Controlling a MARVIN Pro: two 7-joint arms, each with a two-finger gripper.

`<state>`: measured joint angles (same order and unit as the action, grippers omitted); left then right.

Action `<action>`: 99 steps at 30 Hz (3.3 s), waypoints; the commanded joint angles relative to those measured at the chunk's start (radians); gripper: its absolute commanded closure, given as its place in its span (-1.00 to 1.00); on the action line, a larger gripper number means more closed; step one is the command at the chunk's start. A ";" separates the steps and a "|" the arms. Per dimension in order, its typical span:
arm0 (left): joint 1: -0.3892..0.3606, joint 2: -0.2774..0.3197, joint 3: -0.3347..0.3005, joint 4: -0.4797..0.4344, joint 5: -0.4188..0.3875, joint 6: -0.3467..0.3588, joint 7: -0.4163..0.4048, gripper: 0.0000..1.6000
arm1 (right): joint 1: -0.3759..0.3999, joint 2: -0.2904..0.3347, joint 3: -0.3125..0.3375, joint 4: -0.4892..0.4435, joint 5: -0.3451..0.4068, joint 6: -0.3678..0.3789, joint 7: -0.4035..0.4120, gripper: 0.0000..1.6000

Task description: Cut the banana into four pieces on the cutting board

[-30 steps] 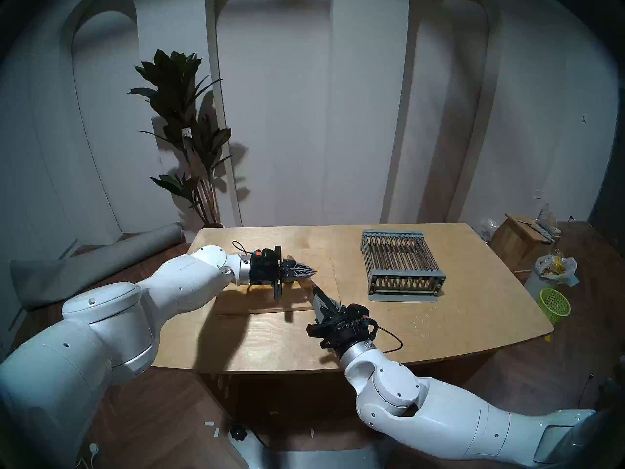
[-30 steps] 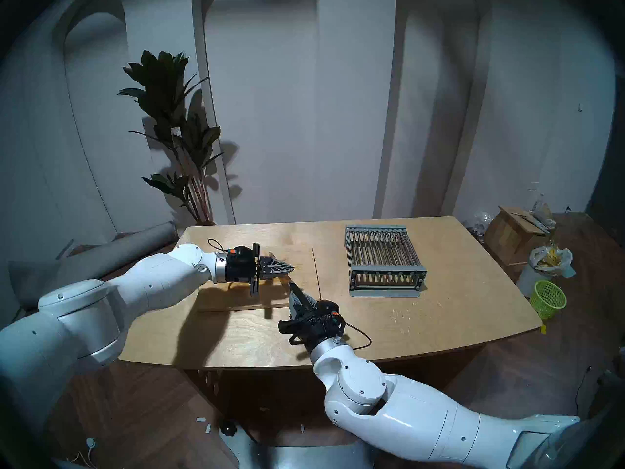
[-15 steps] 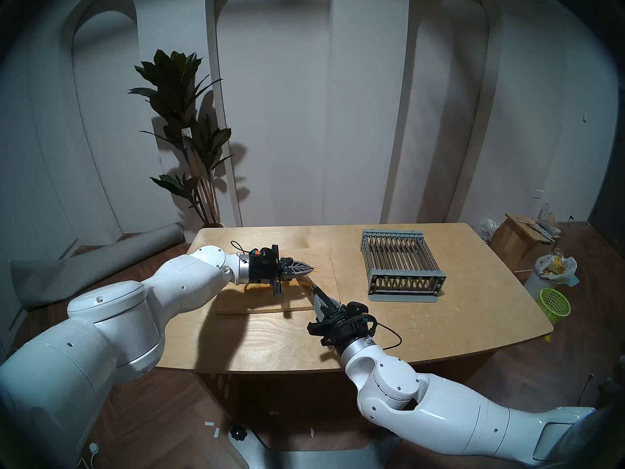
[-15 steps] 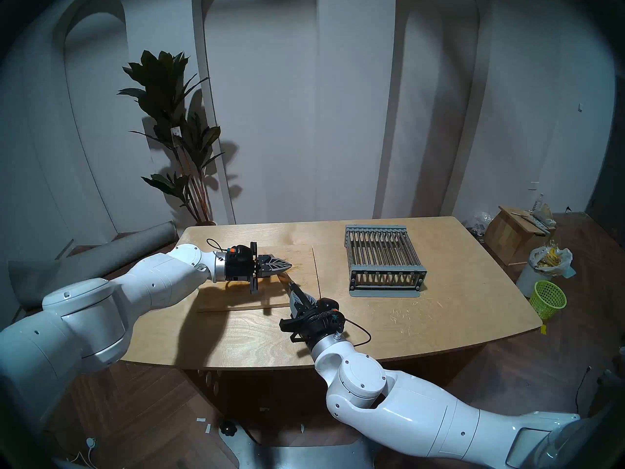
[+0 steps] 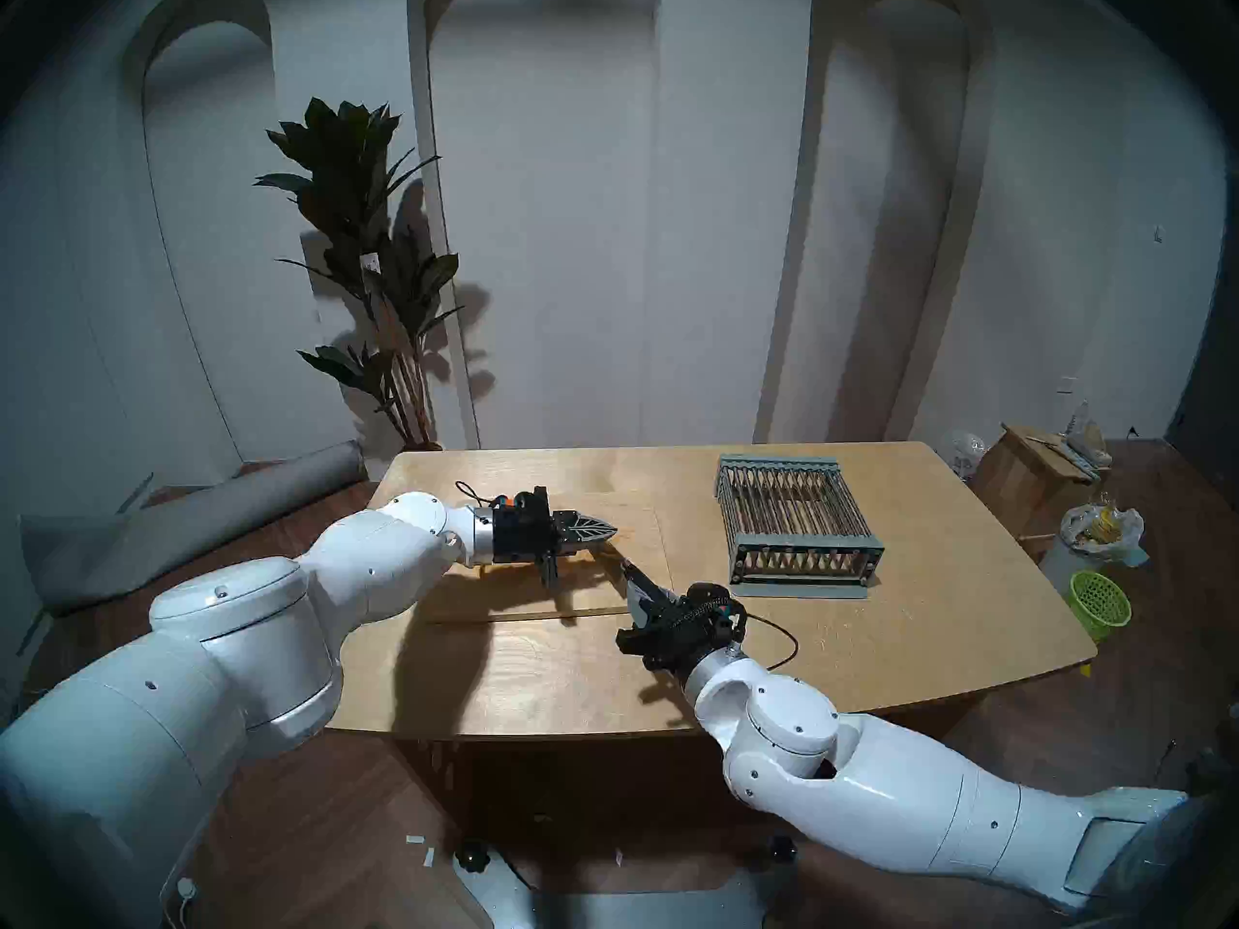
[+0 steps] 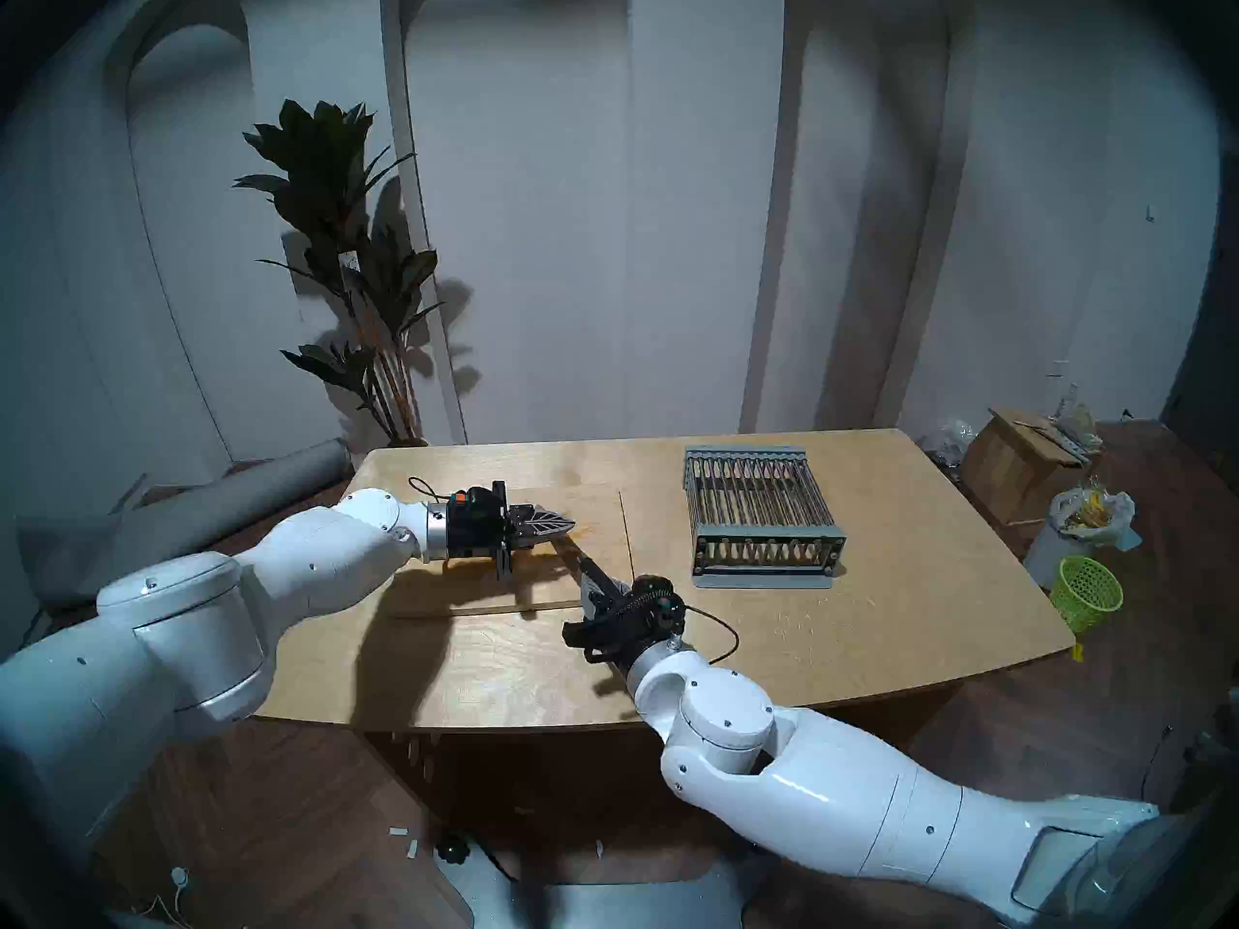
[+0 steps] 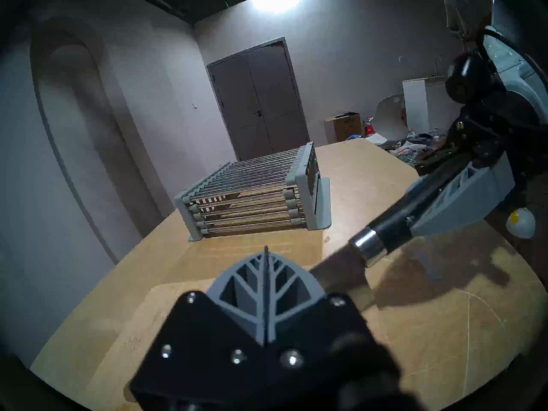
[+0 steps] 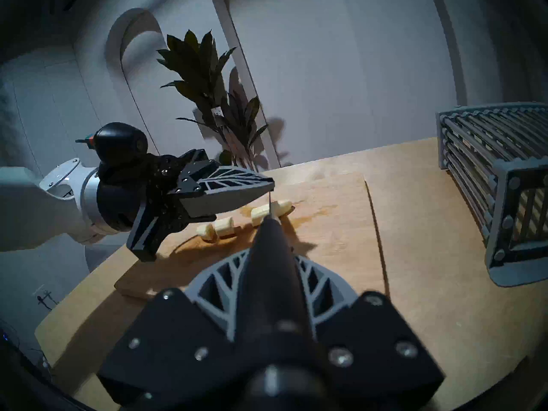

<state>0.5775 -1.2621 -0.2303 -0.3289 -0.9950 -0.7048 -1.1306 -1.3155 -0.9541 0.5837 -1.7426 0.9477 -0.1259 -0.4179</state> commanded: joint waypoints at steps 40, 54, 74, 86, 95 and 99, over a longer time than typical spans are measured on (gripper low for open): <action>-0.116 0.062 0.026 -0.053 -0.105 0.122 -0.112 1.00 | 0.035 -0.166 0.168 0.069 0.447 0.145 0.026 1.00; -0.121 0.066 -0.003 -0.036 -0.143 0.154 -0.209 1.00 | 0.030 -0.215 0.221 0.006 0.701 0.255 0.083 1.00; -0.074 0.072 -0.238 -0.052 -0.423 0.254 -0.185 1.00 | 0.126 -0.056 0.029 -0.120 0.239 0.272 0.067 1.00; -0.049 0.060 -0.292 -0.035 -0.503 0.294 -0.246 1.00 | 0.085 0.008 0.026 -0.185 0.075 0.168 0.038 1.00; -0.032 0.049 -0.364 -0.057 -0.546 0.132 -0.096 1.00 | 0.042 0.049 0.059 -0.202 0.055 0.082 -0.006 1.00; -0.069 0.046 -0.415 -0.026 -0.587 0.102 -0.036 1.00 | 0.042 0.055 0.067 -0.201 0.057 0.073 -0.010 1.00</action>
<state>0.5569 -1.2072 -0.5604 -0.3771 -1.5139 -0.5314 -1.2704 -1.2658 -0.9146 0.6204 -1.9149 1.0085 -0.0058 -0.4223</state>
